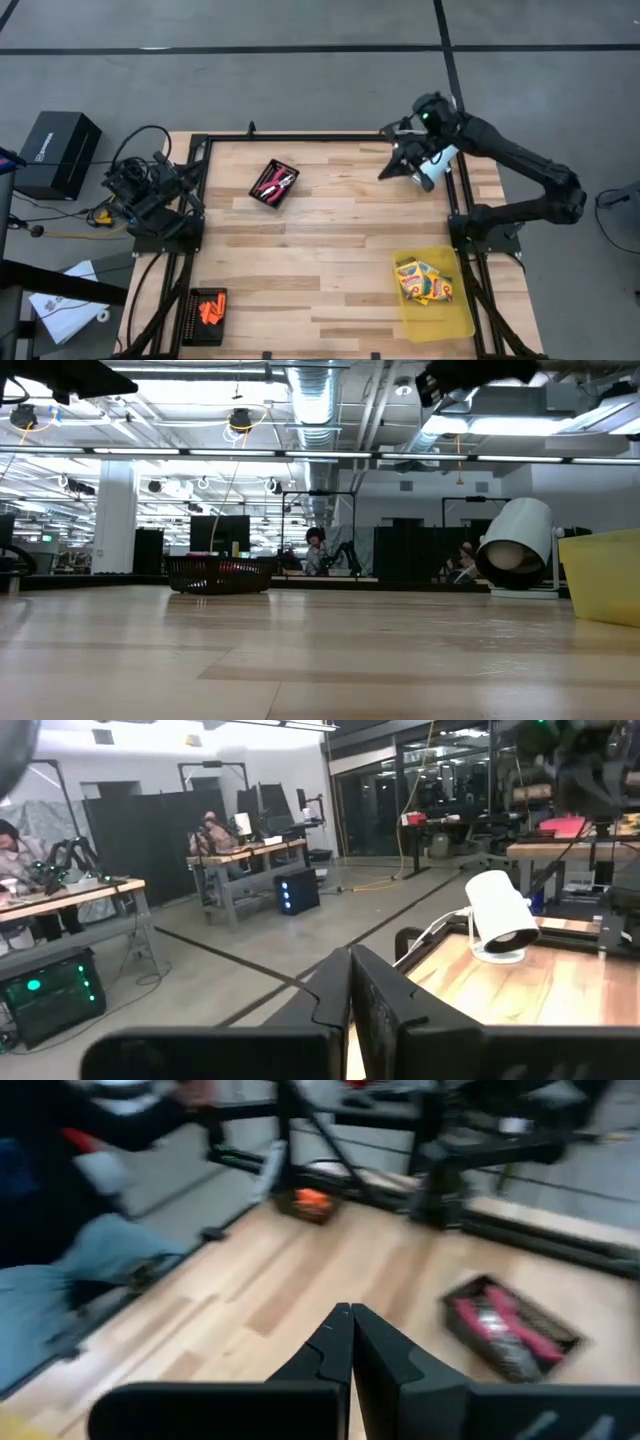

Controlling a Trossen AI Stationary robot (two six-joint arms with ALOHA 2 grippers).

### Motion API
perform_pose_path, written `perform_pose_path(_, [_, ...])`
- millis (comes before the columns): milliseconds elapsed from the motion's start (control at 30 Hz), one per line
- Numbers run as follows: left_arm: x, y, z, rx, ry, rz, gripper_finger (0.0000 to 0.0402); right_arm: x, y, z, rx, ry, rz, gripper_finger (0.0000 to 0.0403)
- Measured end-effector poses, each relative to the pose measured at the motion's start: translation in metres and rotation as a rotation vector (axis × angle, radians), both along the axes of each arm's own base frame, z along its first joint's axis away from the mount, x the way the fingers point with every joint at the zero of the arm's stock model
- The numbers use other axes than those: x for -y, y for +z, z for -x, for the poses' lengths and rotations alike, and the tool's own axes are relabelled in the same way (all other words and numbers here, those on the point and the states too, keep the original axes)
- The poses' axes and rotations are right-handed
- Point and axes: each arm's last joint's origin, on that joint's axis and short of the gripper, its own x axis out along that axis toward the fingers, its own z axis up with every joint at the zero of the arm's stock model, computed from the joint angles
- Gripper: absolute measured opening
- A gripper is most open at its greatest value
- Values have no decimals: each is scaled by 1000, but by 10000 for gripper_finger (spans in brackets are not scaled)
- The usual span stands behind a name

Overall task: Pick & Place School Supplies
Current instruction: Return to Home Position

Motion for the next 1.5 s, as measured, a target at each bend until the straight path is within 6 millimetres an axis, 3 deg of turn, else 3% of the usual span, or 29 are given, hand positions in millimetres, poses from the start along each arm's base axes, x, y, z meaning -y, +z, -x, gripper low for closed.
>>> perform_pose_path(467, [1,0,-2,-12,0,-13,7,-9,-94,-18,166,100,-13,0])
perform_pose_path(633, [6,0,-6,-37,-1,-37,9,-34,-138,-16,272,-37,-18,0])
perform_pose_path(900, [17,-5,-18,-103,-2,-102,7,-70,-184,18,459,-439,7,0])
perform_pose_path(1033, [19,-7,-20,-112,-2,-109,8,-86,-196,41,556,-535,14,0])
perform_pose_path(1300, [16,-6,-18,-95,25,-85,4,-94,-198,42,543,-623,80,0])
perform_pose_path(1500, [13,-6,-18,-102,80,-78,4,-99,-198,41,530,-597,24,0])
